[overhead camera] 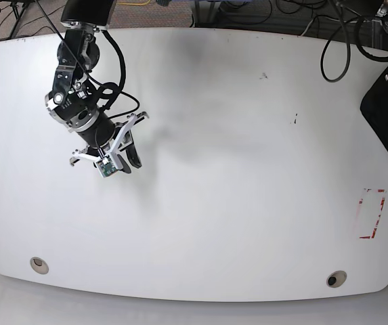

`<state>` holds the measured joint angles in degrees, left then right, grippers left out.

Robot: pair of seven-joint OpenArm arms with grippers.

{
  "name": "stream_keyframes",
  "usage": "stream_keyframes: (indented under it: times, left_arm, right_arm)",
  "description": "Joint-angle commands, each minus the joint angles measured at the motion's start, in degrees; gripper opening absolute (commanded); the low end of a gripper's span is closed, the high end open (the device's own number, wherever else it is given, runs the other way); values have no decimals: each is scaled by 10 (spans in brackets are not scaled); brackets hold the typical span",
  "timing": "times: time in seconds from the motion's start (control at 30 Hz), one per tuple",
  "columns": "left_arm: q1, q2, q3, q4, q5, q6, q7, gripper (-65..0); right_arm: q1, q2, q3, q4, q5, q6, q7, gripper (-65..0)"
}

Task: Layout the t-shirt on the table in an organized manner, then fold the t-shirt properly
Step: 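Lower the folded shirt at the table edge and open the left gripper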

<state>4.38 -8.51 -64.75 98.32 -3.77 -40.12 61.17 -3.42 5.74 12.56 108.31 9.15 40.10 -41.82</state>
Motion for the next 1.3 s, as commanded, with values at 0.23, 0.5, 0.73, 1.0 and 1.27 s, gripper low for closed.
stream_keyframes:
  times: [0.23,0.5,0.73,1.0,1.27]
  left_arm:
    - [-43,-1,-35,6,15,21,-45,-312]
    - [-61,0,-36,1,14,41,-62,-312]
    - [-72,-7,-14,-61,15,48,-74,-312]
    - [-85,-13,31,-118,16,89,-107,-307]
    - [-83,-13,58,-150,16,135,-133,-304]
  right_arm:
    - [6,4,1,11,7,-1,16,-514]
    - [6,4,2,11,7,-1,16,-515]
    - [5,4,4,9,7,-1,16,-517]
    - [-5,4,4,9,7,-1,16,-517]
    - [-7,4,3,8,7,-1,16,-517]
